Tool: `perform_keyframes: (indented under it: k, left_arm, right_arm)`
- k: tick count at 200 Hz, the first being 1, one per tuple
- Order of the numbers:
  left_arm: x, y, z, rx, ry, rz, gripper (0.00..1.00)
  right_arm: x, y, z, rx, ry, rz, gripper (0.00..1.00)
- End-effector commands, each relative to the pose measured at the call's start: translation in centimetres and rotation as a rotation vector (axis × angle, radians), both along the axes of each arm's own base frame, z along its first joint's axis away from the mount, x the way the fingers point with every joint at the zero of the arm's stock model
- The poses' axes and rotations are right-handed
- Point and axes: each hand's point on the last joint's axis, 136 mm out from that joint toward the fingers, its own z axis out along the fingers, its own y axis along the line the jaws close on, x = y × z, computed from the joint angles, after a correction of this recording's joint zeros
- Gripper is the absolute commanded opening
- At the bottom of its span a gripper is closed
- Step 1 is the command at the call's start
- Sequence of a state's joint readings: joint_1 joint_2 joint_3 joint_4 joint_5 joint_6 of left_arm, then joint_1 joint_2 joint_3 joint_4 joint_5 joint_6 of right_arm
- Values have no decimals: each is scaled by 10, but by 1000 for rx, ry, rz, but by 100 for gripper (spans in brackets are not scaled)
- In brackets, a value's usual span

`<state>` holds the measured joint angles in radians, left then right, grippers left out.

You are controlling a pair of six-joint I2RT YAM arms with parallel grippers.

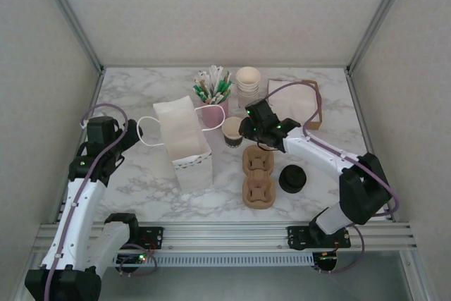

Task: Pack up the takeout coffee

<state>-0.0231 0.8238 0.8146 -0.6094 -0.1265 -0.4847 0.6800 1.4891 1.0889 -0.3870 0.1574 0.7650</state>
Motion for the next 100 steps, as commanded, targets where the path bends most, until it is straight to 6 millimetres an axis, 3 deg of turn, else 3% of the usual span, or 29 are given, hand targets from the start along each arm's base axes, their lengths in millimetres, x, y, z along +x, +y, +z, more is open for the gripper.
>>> perform_keyframes:
  k: [1,23,54,72,100]
  left_arm:
    - [-2,-1,0,-1,-11,-17,100]
    - [-1,-1,1,-2,-15,-18,100]
    - [-2,-1,1,-3,-15,-21,100]
    - [-2,-1,0,-2,-13,-18,100]
    - [-2,0,0,-1,-14,-18,100]
  right_arm:
    - [-7,-12,53,-19,-104,55,51]
    - [-24,-30,82,-64,-137,90,71]
    - [-56,-66,108,-116,-159,77,94]
    - [-73,-92,115,-146,-185,34,99]
    - [-101,-119,106,-101,-200,-28,99]
